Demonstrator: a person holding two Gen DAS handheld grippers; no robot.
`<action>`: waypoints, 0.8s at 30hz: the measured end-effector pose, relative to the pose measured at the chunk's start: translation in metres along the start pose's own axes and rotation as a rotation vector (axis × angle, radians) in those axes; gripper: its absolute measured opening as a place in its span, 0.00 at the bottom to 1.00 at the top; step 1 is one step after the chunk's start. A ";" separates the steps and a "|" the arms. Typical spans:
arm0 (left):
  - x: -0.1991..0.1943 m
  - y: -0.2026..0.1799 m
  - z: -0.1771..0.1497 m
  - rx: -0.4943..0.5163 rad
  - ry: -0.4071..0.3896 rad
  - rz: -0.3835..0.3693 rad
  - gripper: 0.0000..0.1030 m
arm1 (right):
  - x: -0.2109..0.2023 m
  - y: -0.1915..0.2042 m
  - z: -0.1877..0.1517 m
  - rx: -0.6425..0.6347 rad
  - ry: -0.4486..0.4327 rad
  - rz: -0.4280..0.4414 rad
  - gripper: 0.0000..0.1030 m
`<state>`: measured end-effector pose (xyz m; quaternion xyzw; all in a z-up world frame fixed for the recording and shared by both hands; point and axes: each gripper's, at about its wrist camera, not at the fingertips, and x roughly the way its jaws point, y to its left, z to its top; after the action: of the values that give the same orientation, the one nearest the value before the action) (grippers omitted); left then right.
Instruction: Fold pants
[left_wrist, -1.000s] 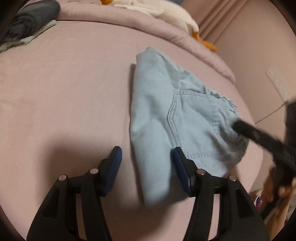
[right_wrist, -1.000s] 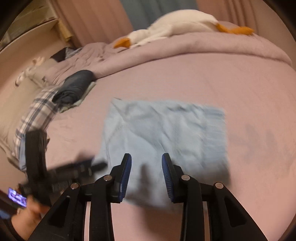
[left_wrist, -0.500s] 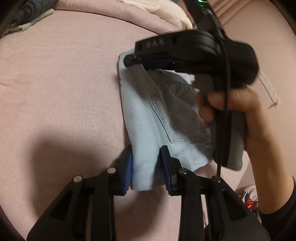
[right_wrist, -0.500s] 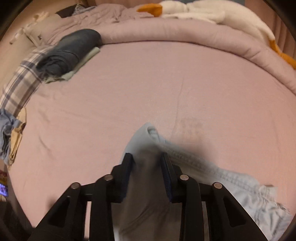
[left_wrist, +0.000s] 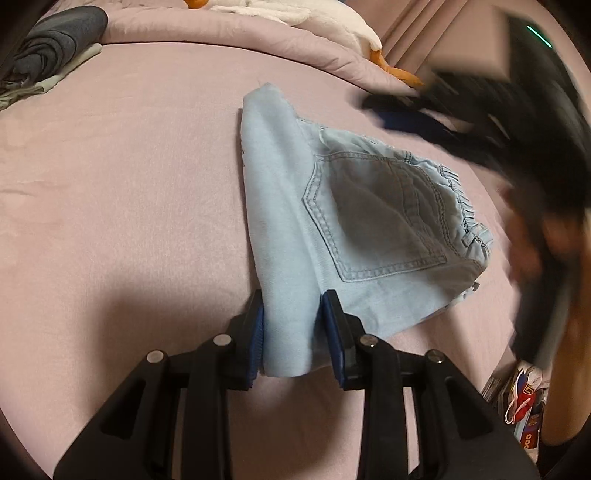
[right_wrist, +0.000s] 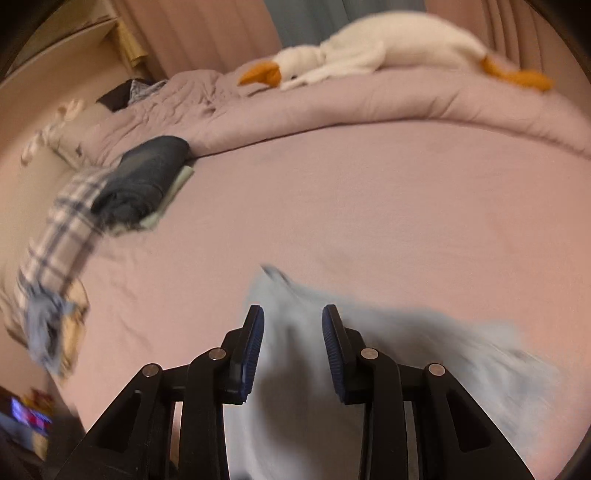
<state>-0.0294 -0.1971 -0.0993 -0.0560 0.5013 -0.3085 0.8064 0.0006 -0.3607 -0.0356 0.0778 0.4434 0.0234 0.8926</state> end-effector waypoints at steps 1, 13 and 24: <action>0.000 -0.002 0.000 0.004 0.001 0.006 0.31 | -0.013 -0.003 -0.011 -0.021 -0.012 -0.031 0.32; 0.016 -0.012 0.009 0.090 -0.008 0.106 0.37 | -0.071 -0.037 -0.137 -0.212 0.007 -0.278 0.32; -0.003 0.007 0.007 0.001 -0.030 0.083 0.56 | -0.106 -0.078 -0.138 0.200 -0.056 -0.018 0.55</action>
<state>-0.0217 -0.1909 -0.0963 -0.0393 0.4907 -0.2741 0.8261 -0.1751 -0.4330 -0.0466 0.1632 0.4189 -0.0312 0.8927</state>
